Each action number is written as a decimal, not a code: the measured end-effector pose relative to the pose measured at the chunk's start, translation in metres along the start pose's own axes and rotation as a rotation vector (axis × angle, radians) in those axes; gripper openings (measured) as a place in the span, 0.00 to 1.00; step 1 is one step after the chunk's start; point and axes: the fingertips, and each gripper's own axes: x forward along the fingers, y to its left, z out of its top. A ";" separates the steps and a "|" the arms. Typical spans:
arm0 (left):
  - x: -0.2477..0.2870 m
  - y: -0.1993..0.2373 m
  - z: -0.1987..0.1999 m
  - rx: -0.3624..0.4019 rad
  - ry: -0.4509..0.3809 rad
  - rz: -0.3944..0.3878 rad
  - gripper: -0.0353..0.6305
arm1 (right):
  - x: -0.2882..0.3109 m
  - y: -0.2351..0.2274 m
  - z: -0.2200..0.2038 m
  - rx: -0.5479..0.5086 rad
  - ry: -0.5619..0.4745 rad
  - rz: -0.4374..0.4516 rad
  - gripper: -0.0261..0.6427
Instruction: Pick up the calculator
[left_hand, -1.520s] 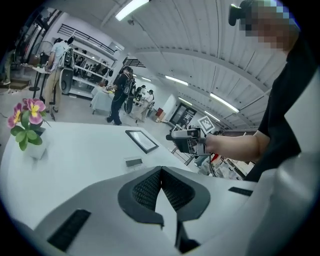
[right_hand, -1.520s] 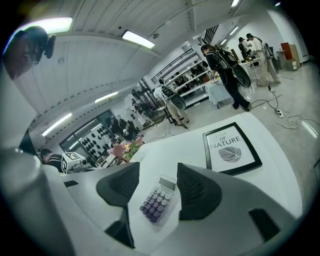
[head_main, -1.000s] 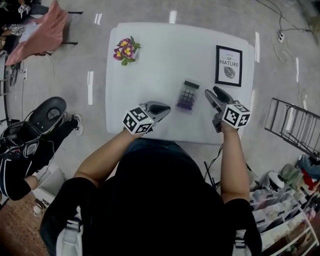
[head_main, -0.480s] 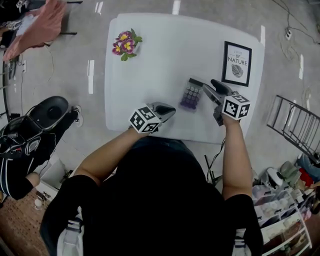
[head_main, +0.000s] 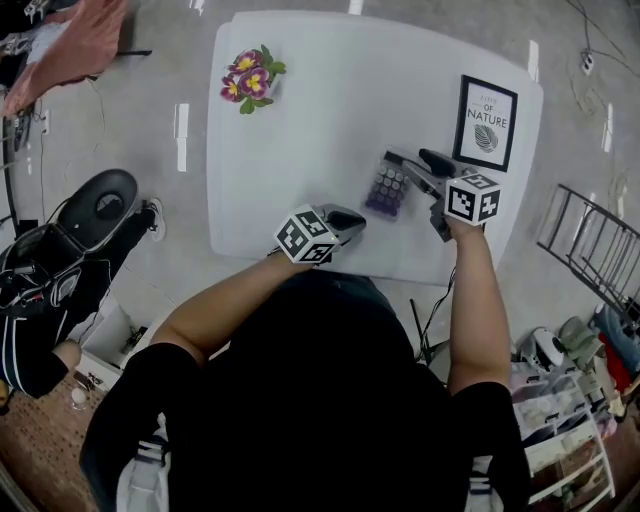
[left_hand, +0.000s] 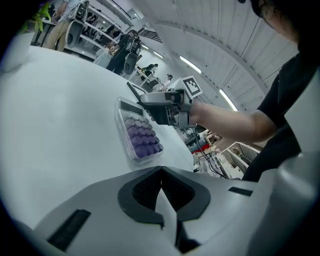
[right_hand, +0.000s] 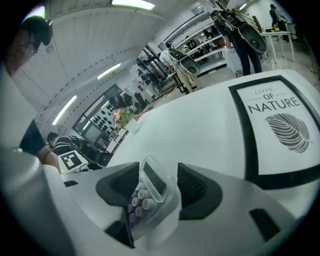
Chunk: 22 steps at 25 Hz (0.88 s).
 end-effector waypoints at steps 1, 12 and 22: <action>0.003 0.001 -0.002 -0.010 0.008 0.005 0.08 | 0.003 0.001 -0.001 -0.005 0.012 0.005 0.42; 0.022 0.000 -0.005 -0.085 0.023 -0.025 0.08 | 0.012 -0.001 -0.012 -0.011 0.065 0.022 0.41; 0.021 0.006 -0.002 -0.170 0.012 -0.037 0.08 | 0.013 0.003 -0.018 -0.016 0.116 0.090 0.31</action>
